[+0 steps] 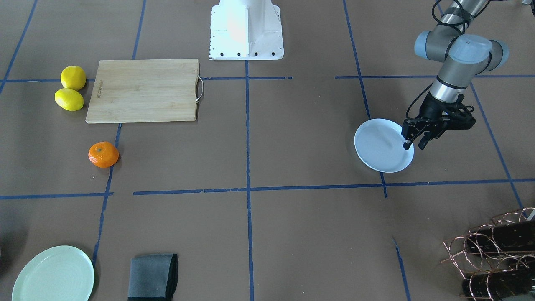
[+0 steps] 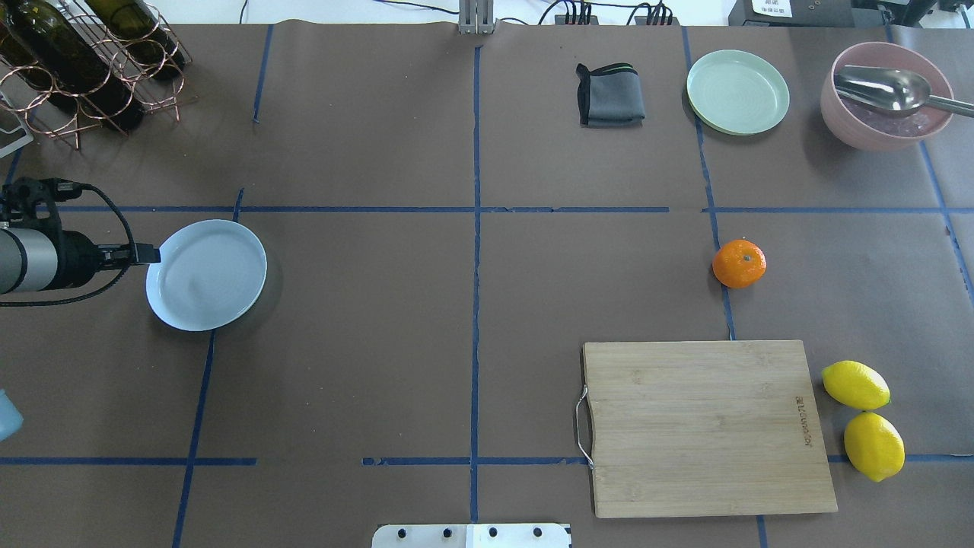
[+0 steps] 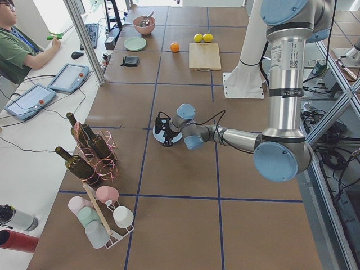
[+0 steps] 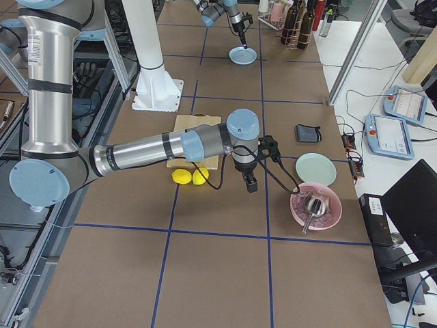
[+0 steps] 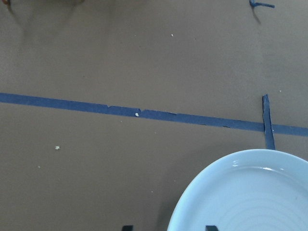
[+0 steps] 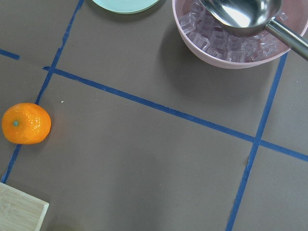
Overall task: Pick orange to plate
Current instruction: 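Push the white plate with the left gripper toward the table centre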
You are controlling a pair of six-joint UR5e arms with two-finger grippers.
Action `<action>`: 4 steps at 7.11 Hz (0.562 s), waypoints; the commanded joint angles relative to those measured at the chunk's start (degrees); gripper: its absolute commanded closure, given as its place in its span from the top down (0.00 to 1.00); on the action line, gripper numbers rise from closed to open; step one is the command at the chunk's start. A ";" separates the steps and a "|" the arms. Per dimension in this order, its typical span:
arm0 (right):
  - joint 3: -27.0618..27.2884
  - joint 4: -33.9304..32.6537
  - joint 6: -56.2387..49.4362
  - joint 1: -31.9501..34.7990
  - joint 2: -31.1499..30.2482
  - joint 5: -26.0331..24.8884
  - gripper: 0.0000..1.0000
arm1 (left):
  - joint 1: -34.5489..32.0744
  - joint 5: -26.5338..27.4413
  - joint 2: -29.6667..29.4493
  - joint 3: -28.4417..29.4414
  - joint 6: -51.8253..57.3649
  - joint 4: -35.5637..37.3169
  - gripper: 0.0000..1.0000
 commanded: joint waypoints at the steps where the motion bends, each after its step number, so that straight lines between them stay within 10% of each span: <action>1: -0.06 0.00 0.00 0.00 -0.09 0.51 1.00 | 0.97 0.50 -0.41 0.50 -0.01 0.18 0.08; 4: -0.06 0.00 0.00 0.00 -0.09 0.95 1.00 | 0.80 0.33 -0.06 -1.06 0.69 0.27 0.00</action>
